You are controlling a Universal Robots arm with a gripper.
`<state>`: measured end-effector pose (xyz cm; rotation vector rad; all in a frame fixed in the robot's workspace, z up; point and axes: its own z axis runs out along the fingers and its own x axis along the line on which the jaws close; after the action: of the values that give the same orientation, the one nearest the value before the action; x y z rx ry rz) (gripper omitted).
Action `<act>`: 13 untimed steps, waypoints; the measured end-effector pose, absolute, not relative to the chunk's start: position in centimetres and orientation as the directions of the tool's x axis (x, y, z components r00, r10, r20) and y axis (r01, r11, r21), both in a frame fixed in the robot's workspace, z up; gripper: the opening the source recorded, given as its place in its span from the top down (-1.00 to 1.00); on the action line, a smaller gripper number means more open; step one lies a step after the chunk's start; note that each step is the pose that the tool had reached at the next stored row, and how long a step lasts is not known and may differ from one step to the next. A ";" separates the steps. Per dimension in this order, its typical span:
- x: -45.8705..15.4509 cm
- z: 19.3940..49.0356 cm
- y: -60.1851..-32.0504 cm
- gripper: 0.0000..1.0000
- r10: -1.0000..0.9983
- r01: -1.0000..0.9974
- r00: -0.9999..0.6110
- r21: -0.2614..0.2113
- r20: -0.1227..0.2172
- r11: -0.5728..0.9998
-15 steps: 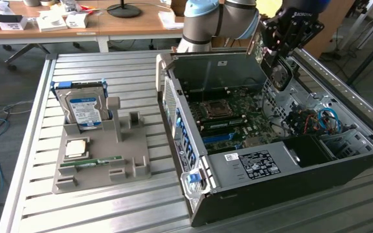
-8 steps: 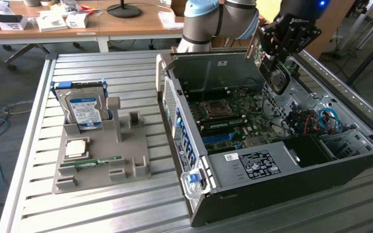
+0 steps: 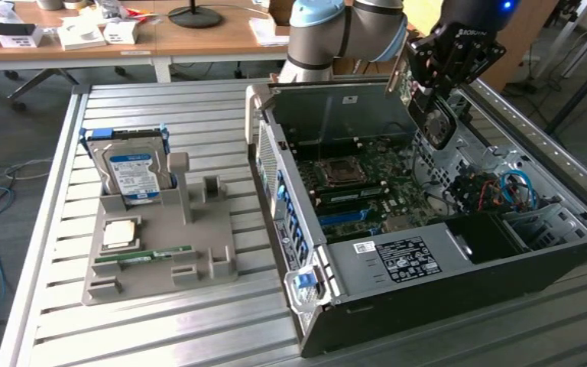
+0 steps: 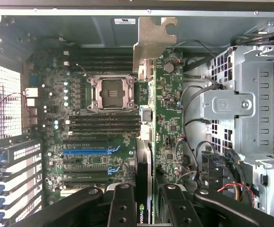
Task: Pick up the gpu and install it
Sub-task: 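Insert the gpu into the slot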
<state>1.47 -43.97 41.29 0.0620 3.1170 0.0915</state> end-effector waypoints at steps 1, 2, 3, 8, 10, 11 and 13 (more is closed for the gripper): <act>1.5 41.3 -44.0 0.47 0.040 0.039 -0.999 0.059 -0.021 0.997; 1.5 41.3 -44.0 0.47 0.040 0.039 -0.999 0.059 -0.021 0.997; 1.5 41.3 -44.0 0.47 0.040 0.039 -0.999 0.059 -0.021 0.997; 1.5 41.3 -44.0 0.47 0.034 0.033 -0.999 0.059 -0.021 0.998; 1.5 41.3 -44.0 0.47 0.022 0.021 -1.000 0.059 -0.021 0.998; 1.5 41.3 -44.0 0.47 0.013 0.012 -1.000 0.059 -0.021 0.998; 1.5 41.3 -44.0 0.47 -0.010 -0.011 -1.000 0.059 -0.021 0.998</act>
<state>1.47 -43.97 41.28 -0.0159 3.1190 0.0926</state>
